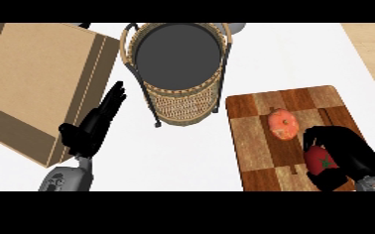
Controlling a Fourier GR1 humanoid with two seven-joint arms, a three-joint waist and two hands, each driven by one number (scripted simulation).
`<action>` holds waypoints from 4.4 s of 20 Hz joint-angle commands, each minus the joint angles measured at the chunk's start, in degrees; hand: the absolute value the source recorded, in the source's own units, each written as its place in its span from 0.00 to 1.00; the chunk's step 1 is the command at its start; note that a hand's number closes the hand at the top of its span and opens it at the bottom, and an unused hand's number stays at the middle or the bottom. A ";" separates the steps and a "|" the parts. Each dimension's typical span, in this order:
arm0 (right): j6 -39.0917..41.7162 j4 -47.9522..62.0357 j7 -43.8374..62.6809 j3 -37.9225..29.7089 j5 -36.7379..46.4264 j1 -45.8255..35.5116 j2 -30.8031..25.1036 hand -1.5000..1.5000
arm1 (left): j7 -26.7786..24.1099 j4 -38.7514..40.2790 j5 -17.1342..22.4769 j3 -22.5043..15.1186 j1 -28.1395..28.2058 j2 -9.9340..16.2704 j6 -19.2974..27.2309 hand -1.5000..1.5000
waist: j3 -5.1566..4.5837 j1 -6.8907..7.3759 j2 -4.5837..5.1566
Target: Pick the tomato from the cutting board and place it in the tiered basket
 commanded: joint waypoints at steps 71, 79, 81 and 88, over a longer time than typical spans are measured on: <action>-11.92 55.43 26.00 -1.79 -49.92 -79.84 27.40 0.00 | 1.02 1.88 -3.65 1.36 -3.30 -3.16 -1.19 0.50 | -0.03 2.10 0.11; -20.87 51.31 26.98 -4.90 -52.37 -82.34 27.09 0.00 | -0.07 2.38 -3.85 1.84 -2.59 -3.54 -0.97 0.50 | -0.01 0.35 0.01; -25.36 51.91 22.55 -3.78 -48.76 -79.39 25.72 0.00 | -2.06 -0.70 -3.74 0.69 2.53 -3.08 -2.33 0.50 | 0.00 0.82 0.01; -37.45 49.77 20.26 -7.10 -42.14 -79.16 14.11 0.00 | -0.55 0.24 -3.51 2.19 0.06 -2.71 -1.45 0.50 | 0.02 -0.02 0.02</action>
